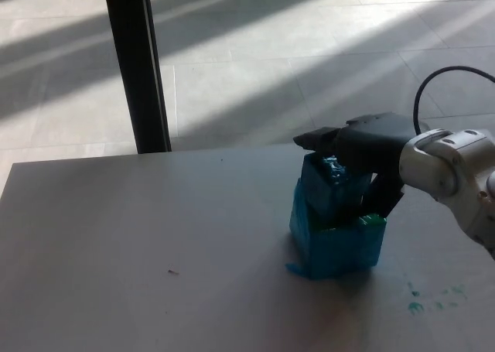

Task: The robot uses its right hand to pick up the small cube kept on the middle on the desk and place it on the bigger cube kept next to it

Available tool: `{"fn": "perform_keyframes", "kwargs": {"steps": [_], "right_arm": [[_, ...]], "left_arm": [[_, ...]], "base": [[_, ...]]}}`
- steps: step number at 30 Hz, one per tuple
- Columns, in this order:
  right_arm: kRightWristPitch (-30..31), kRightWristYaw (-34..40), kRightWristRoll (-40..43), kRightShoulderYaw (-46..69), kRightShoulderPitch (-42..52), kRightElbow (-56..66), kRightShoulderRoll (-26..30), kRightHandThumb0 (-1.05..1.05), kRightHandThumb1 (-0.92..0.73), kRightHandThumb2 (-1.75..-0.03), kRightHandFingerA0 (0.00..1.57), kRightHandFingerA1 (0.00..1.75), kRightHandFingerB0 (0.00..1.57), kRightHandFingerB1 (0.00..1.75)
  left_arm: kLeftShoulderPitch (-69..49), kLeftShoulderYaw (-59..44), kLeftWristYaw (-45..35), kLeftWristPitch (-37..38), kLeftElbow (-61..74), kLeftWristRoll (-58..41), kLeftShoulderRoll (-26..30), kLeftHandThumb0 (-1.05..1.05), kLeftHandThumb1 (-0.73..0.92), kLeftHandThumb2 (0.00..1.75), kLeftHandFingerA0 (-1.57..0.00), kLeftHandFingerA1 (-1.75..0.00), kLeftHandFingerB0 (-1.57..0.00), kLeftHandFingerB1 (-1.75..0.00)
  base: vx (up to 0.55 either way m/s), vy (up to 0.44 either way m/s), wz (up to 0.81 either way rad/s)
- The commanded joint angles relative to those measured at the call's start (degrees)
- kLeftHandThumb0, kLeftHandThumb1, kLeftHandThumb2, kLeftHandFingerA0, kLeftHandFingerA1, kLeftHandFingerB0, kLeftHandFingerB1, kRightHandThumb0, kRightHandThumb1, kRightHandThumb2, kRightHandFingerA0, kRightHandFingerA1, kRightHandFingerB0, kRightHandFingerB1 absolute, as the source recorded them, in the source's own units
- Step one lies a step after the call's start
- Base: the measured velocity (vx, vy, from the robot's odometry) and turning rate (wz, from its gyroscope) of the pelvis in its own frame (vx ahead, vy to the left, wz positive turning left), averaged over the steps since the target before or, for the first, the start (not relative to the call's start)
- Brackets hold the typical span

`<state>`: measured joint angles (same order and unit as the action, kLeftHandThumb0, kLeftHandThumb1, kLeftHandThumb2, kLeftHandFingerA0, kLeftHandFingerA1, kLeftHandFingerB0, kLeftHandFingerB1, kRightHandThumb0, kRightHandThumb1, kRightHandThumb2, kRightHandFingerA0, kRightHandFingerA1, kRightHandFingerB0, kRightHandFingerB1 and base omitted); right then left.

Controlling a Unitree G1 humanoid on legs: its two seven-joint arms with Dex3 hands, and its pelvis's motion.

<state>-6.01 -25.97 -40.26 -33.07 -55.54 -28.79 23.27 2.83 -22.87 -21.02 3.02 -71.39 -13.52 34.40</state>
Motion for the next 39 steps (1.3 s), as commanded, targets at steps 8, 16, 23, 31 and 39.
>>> {"fn": "perform_keyframes", "kwargs": {"steps": [8, 16, 23, 31, 39], "right_arm": [[3.0, -1.7, -0.1, 4.6, -0.9, 4.0, 1.2, -0.99, -0.60, -1.01, 0.00, 0.25, 0.00, 0.00], [4.7, -6.1, 5.5, 13.2, -2.4, 8.7, 4.5, -1.04, -0.53, -0.58, 0.00, 0.00, 0.00, 0.00], [5.6, -7.8, 16.3, 29.5, 4.8, 14.9, 12.5, -1.05, -0.60, -0.97, 0.00, 0.08, 0.00, 0.00], [11.5, -2.3, 25.7, 52.9, 18.7, 17.4, 12.9, -0.59, -0.71, -0.62, 0.12, 0.40, 0.19, 0.29], [8.2, 12.5, 26.2, 71.6, 34.8, 10.3, 8.9, -0.68, -0.56, -0.90, 0.25, 0.59, 0.28, 0.50]], "left_arm": [[-1.1, 0.5, -0.5, 1.5, -0.4, 0.7, 0.6, -0.47, -0.19, 0.90, -0.41, -1.58, -0.86, -1.52], [-1.2, 0.0, 0.6, 0.8, -0.4, 0.3, 0.3, -0.33, -0.28, 0.84, -0.62, -1.48, -1.00, -1.38], [-1.8, 1.6, 0.2, 1.2, -0.8, 1.8, 0.9, -1.05, 0.19, 1.13, -0.26, -1.75, -0.58, -1.43], [-2.5, 1.8, -0.4, 1.5, -0.6, 1.5, 1.3, -0.45, -0.22, 0.89, -0.42, -1.50, -0.81, -1.51], [-2.9, 1.8, -1.0, 2.0, -0.8, 1.4, 1.4, -1.05, 0.28, 1.14, -0.25, -1.74, -0.60, -1.40]], "base": [[0.00, 0.000, 0.00], [0.00, 0.000, 0.00], [0.00, 0.000, 0.00], [0.00, 0.000, 0.00], [0.00, 0.000, 0.00]]}}
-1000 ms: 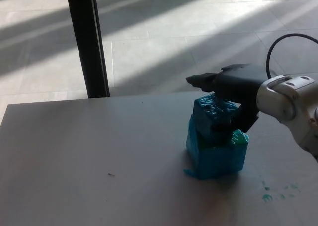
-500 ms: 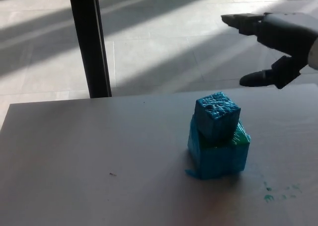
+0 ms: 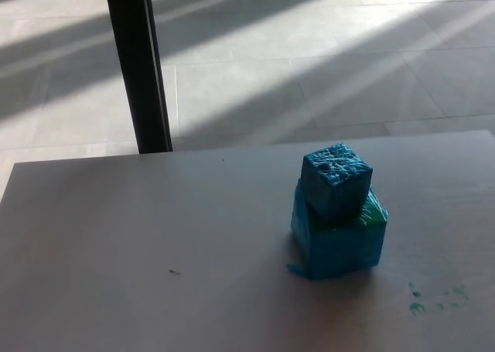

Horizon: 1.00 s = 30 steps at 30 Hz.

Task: The robot uses its right hand to pick up the small cube kept on the middle on the desk and place it on the bigger cube kept next to it

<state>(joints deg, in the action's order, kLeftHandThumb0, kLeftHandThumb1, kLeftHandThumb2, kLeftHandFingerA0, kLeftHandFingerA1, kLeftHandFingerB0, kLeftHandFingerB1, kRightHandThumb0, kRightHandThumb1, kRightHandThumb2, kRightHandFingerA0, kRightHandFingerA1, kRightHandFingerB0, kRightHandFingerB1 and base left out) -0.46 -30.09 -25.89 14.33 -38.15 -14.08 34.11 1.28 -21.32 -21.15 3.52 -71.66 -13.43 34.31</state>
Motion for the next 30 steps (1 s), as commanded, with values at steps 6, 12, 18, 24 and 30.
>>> {"fn": "perform_keyframes", "kwargs": {"steps": [6, 12, 18, 24, 30], "right_arm": [[-3.7, 28.6, 14.8, 33.6, 27.0, -13.2, -8.6, -0.67, -0.69, -0.61, 0.40, 0.85, 0.46, 0.54], [-7.9, 36.8, 18.7, 40.0, 30.6, -23.5, -12.0, -0.67, -0.68, -0.60, 0.39, 1.06, 0.45, 0.65], [-11.9, 41.0, 19.3, 42.5, 32.7, -33.3, -9.0, -0.70, -0.69, -0.62, 0.39, 1.00, 0.44, 0.65], [-9.2, 45.3, 18.3, 43.7, 34.0, -36.7, -7.6, -0.70, -0.72, -0.62, 0.41, 1.12, 0.41, 0.72], [-6.5, 41.9, 22.8, 46.3, 34.3, -41.6, -9.4, -0.69, -0.75, -0.63, 0.37, 1.28, 0.30, 0.81]], "left_arm": [[-1.3, 0.3, 0.0, 1.2, -0.5, 1.3, 1.2, -0.57, -0.13, 0.99, -0.33, -1.71, -0.74, -1.61], [-1.5, -0.2, 0.6, 1.4, -0.5, 0.7, 0.4, -0.56, -0.14, 0.99, -0.33, -1.75, -0.78, -1.60], [-2.4, 0.5, 0.3, 2.2, -0.2, 1.4, 0.6, -1.05, 0.17, 1.13, -0.25, -1.72, -0.61, -1.49], [-2.4, 0.1, 0.9, 1.8, -0.3, 1.0, 0.4, -1.05, 0.14, 1.10, -0.26, -1.74, -0.68, -1.36], [-2.7, 0.2, 0.1, 2.1, 0.0, 1.0, 0.4, -0.48, -0.19, 0.90, -0.37, -1.54, -0.78, -1.58]], "base": [[0.00, 0.000, 0.00], [0.00, 0.000, 0.00], [0.00, 0.000, 0.00], [0.00, 0.000, 0.00], [0.00, 0.000, 0.00]]}}
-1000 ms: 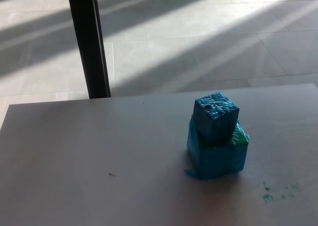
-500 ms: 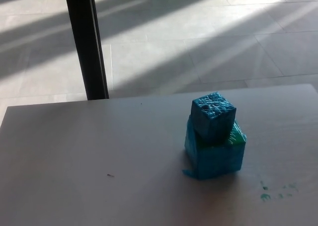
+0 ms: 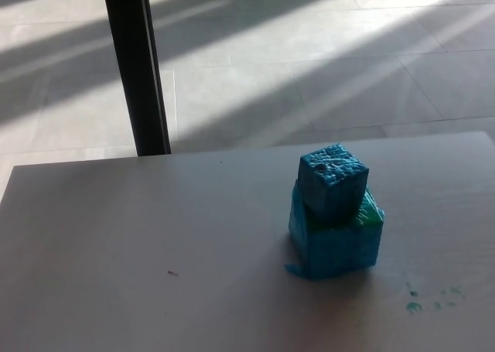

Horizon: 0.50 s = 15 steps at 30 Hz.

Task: The robot uses its right hand to pick up the small cube kept on the middle on the desk and place it on the bigger cube kept next to it

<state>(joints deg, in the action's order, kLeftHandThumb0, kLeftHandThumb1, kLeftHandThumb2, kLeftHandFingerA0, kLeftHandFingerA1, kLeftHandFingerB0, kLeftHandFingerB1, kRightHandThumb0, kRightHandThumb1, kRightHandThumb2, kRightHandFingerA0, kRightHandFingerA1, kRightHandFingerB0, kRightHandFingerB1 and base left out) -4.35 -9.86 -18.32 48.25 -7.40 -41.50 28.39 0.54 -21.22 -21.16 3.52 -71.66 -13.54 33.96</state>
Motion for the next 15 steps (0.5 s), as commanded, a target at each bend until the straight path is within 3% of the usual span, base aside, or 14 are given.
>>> {"fn": "perform_keyframes", "kwargs": {"steps": [1, 2, 3, 4, 5, 6, 7, 8, 9, 10, 11, 12, 13, 15], "right_arm": [[0.7, 18.0, 17.2, 13.3, 3.7, -15.2, -4.0, -0.72, -0.77, -0.62, 0.26, 1.22, 0.18, 0.83], [2.6, 16.6, 17.1, 12.9, 3.8, -15.1, -4.3, -0.69, -0.60, -1.05, 0.39, 0.87, 0.13, 0.65], [3.9, 16.3, 17.1, 12.9, 3.7, -15.1, -4.7, -0.71, -0.79, -0.61, 0.18, 1.05, 0.14, 0.79], [3.9, 16.3, 17.1, 12.9, 3.7, -15.3, -4.6, -0.71, -0.79, -0.61, 0.18, 1.05, 0.14, 0.79], [4.3, 14.3, 18.6, 13.7, 3.6, -15.5, -5.2, -0.67, -0.78, -0.63, 0.07, 1.05, 0.14, 0.79], [5.7, 13.7, 19.1, 13.9, 3.6, -14.8, -5.9, -0.67, -0.80, -0.60, 0.16, 0.97, 0.27, 0.80], [6.5, 13.0, 19.4, 13.9, 3.5, -14.6, -6.3, -0.68, -0.78, -0.63, 0.08, 1.04, 0.24, 0.82], [8.1, 13.1, 17.9, 12.3, 3.3, -15.0, -6.5, -0.71, -0.74, -0.66, 0.70, 1.54, 0.61, 0.98], [10.1, 13.7, 15.5, 9.8, 3.0, -15.6, -6.6, -0.71, -0.74, -0.66, 0.70, 1.54, 0.61, 0.98], [9.7, 11.7, 15.6, 8.8, 3.2, -15.8, -6.7, -0.70, -0.78, -0.60, 0.48, 1.36, 0.51, 0.90], [9.2, 11.1, 16.3, 8.5, 3.2, -16.0, -6.9, -0.68, -0.77, -0.61, 0.41, 1.12, 0.55, 0.84], [8.6, 10.3, 17.1, 8.3, 3.3, -16.2, -7.2, -0.68, -0.77, -0.61, 0.41, 1.12, 0.55, 0.84], [8.8, 9.3, 17.7, 8.0, 3.2, -16.6, -7.2, -0.68, -0.76, -0.61, 0.32, 1.01, 0.38, 0.81], [8.8, 9.1, 18.5, 7.3, 3.1, -16.9, -7.0, -0.68, -0.76, -0.61, 0.32, 1.01, 0.38, 0.81]], "left_arm": [[-1.8, -0.1, 0.1, 2.0, -0.4, 1.0, 0.7, -1.05, 0.22, 1.00, -0.35, -1.62, -0.87, -1.40], [-1.5, -0.1, 0.0, 2.0, -0.5, 1.0, 0.6, -1.05, 0.24, 1.13, -0.28, -1.73, -0.62, -1.43], [-1.6, 0.1, 0.0, 2.0, -0.5, 1.2, 0.7, -1.05, 0.19, 1.10, -0.31, -1.68, -0.60, -1.43], [-1.6, 0.2, 0.0, 2.0, -0.5, 1.2, 0.7, -1.05, 0.19, 1.10, -0.31, -1.68, -0.60, -1.43], [-1.4, 0.1, 0.0, 2.0, -0.7, 1.2, 0.7, -1.05, 0.21, 1.03, -0.40, -1.59, -0.90, -1.35], [-1.3, 0.4, 0.3, 1.8, -0.7, 1.4, 0.6, -0.48, -0.19, 0.91, -0.45, -1.53, -0.83, -1.53], [-1.0, 0.4, 0.8, 1.3, -1.0, 1.5, 0.4, -1.05, 0.23, 1.00, -0.39, -1.60, -0.83, -1.42], [-0.7, 0.3, 1.4, 0.7, -1.1, 1.4, 0.3, -1.05, 0.15, 1.15, -0.36, -1.62, -0.62, -1.39], [-0.6, 0.1, 2.0, 0.2, -1.2, 1.2, 0.2, -1.05, 0.15, 1.15, -0.36, -1.62, -0.62, -1.39], [-0.8, -0.1, 1.8, 0.3, -1.3, 0.9, 0.1, -1.01, 0.12, 1.17, -0.35, -1.68, -0.60, -1.51], [-0.8, -0.3, 1.9, 0.2, -1.3, 0.8, 0.0, -1.05, 0.18, 1.03, -0.63, -1.40, -0.97, -1.30], [-0.9, -0.5, 2.2, 0.1, -1.3, 0.5, 0.0, -1.05, 0.18, 1.03, -0.63, -1.40, -0.97, -1.30], [-0.8, -0.5, 2.2, 0.1, -1.3, 0.5, -0.1, -1.05, 0.18, 1.03, -0.63, -1.40, -0.97, -1.30], [-0.7, -0.5, 2.2, 0.1, -1.4, 0.6, -0.2, -1.05, 0.18, 1.03, -0.63, -1.40, -0.97, -1.30]], "base": [[0.00, 0.000, 0.00], [0.00, 0.000, 0.00], [0.00, 0.000, 0.00], [0.00, 0.000, 0.00], [0.00, 0.000, 0.00], [0.00, 0.000, 0.00], [0.00, 0.000, 0.00], [0.00, 0.000, 0.00], [0.00, 0.000, 0.00], [0.00, 0.000, 0.00], [0.00, 0.000, 0.00], [0.00, 0.000, 0.00], [0.00, 0.000, 0.00], [0.00, 0.000, 0.00]]}}
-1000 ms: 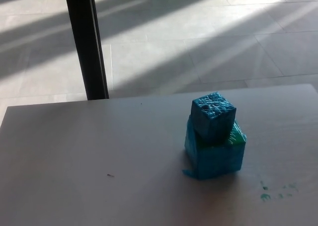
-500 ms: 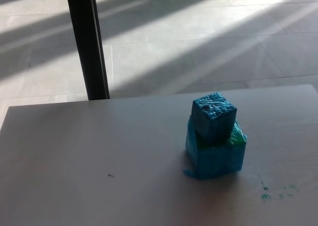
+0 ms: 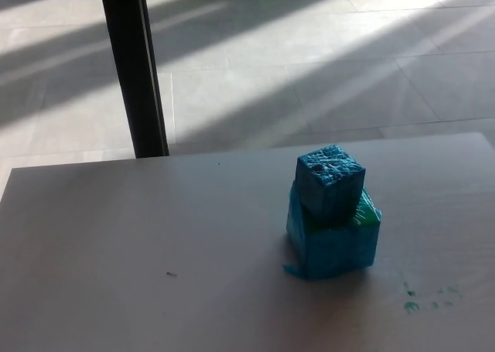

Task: The robot uses its right hand to pick up the small cube kept on the middle on the desk and place it on the bigger cube kept next to it

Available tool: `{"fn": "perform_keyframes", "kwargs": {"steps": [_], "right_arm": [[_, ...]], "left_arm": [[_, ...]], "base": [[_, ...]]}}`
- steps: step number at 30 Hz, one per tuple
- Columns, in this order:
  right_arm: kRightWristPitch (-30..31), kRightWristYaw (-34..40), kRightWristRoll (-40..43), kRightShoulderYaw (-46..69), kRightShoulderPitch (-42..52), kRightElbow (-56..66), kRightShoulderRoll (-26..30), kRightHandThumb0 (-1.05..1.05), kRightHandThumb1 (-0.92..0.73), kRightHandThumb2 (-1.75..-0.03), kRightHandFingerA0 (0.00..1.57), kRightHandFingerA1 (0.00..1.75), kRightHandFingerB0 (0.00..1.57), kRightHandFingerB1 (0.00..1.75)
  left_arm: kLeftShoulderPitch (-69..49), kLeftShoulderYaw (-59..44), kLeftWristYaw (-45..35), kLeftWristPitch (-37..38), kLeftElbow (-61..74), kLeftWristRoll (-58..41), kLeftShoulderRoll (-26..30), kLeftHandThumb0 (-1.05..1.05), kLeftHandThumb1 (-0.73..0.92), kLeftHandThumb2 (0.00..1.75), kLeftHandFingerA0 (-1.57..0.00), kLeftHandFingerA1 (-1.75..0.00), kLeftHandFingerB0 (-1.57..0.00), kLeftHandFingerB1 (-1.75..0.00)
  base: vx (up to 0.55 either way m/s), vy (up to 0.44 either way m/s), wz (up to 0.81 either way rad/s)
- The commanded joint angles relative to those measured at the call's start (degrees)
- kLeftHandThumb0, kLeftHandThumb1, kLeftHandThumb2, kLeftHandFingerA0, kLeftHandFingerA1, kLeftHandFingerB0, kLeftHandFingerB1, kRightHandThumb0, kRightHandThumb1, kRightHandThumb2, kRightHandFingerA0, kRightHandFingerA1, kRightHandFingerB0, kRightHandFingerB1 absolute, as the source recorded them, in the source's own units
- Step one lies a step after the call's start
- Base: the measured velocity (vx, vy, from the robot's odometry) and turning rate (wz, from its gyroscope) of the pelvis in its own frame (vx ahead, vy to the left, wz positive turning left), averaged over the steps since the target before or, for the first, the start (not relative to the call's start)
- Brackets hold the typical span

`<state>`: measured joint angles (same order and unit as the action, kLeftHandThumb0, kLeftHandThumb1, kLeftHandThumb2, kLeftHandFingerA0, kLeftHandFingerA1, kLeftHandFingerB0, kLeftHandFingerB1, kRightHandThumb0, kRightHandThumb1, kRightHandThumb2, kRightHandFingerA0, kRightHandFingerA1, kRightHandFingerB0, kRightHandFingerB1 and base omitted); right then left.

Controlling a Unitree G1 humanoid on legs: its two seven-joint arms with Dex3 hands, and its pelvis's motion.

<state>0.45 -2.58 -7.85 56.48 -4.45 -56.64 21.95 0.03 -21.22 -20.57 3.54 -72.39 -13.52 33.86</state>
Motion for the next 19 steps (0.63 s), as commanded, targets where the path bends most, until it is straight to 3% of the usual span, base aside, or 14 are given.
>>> {"fn": "perform_keyframes", "kwargs": {"steps": [1, 19], "right_arm": [[4.1, 1.9, 8.4, -1.2, 0.2, -1.8, -0.5, -0.68, -0.76, -0.61, 0.32, 1.01, 0.38, 0.81], [4.2, 4.0, 16.3, -8.4, 1.6, -1.7, 0.7, -0.68, -0.76, -0.61, 0.32, 1.01, 0.38, 0.81]], "left_arm": [[-0.1, -0.5, 1.7, 0.1, -0.7, 0.5, -0.1, -1.05, 0.18, 1.03, -0.63, -1.40, -0.97, -1.30], [0.2, -0.6, 1.7, 0.2, -0.8, 0.5, 0.0, -1.05, 0.18, 1.03, -0.63, -1.40, -0.97, -1.30]], "base": [[0.00, 0.000, 0.00], [0.00, 0.000, 0.00]]}}
